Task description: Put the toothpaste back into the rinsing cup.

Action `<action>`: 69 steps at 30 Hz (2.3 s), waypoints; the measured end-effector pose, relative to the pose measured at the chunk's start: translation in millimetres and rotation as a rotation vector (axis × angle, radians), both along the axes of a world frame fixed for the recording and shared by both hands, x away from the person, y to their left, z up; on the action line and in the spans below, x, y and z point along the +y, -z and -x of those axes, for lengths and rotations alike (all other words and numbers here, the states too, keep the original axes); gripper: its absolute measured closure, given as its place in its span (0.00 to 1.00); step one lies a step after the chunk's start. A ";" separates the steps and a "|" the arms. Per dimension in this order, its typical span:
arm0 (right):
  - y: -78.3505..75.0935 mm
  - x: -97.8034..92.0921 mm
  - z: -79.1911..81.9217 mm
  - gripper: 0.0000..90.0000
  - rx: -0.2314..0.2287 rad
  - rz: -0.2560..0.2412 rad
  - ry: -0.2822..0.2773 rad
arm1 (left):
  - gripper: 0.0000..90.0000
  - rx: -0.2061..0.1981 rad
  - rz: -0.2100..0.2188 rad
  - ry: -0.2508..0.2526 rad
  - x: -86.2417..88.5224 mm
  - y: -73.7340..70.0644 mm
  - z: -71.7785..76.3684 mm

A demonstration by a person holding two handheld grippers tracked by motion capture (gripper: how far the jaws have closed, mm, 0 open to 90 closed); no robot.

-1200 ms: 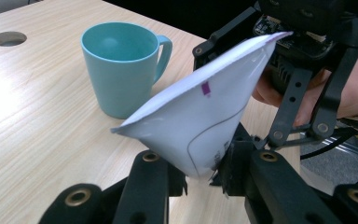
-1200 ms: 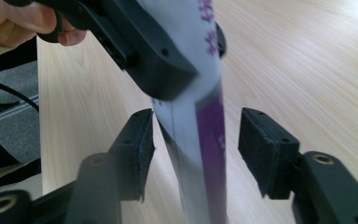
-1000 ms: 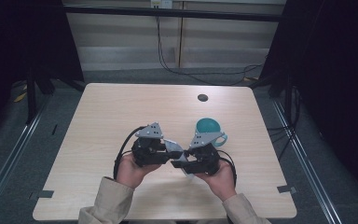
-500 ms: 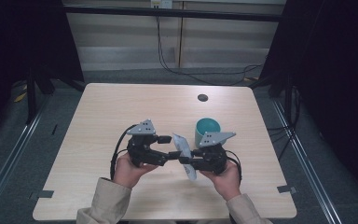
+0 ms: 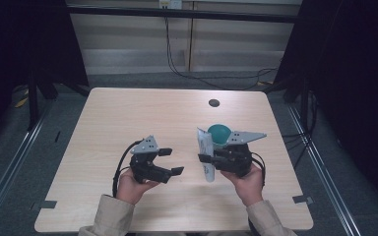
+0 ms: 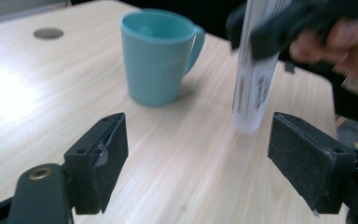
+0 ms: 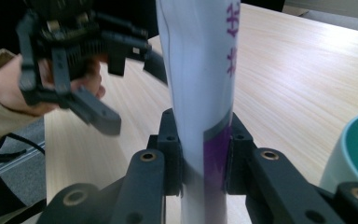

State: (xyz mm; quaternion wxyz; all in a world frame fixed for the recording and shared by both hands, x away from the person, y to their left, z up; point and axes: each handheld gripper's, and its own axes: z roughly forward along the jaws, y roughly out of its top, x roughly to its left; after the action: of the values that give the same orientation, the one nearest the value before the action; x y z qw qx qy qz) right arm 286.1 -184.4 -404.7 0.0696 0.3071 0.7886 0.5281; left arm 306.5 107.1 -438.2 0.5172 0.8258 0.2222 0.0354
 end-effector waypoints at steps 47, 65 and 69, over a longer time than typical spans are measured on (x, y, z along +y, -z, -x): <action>-47.2 -19.7 -30.2 0.82 -0.101 -0.092 0.146 | 0.22 0.023 -0.320 -0.055 4.5 65.8 5.2; -54.0 -27.1 -46.2 0.81 -0.141 -0.098 0.219 | 0.18 -0.010 -0.304 -0.047 8.0 70.2 8.1; -53.8 -28.8 -49.5 0.81 -0.147 -0.097 0.236 | 0.17 -0.011 -0.304 -0.044 8.0 70.4 7.9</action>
State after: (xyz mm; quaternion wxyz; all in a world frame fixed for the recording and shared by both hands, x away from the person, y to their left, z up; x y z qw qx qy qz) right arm 335.6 -213.2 -350.9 0.1742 0.3612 0.7134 0.5747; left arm 298.6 115.2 -508.6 0.3865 0.8892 0.2296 0.0847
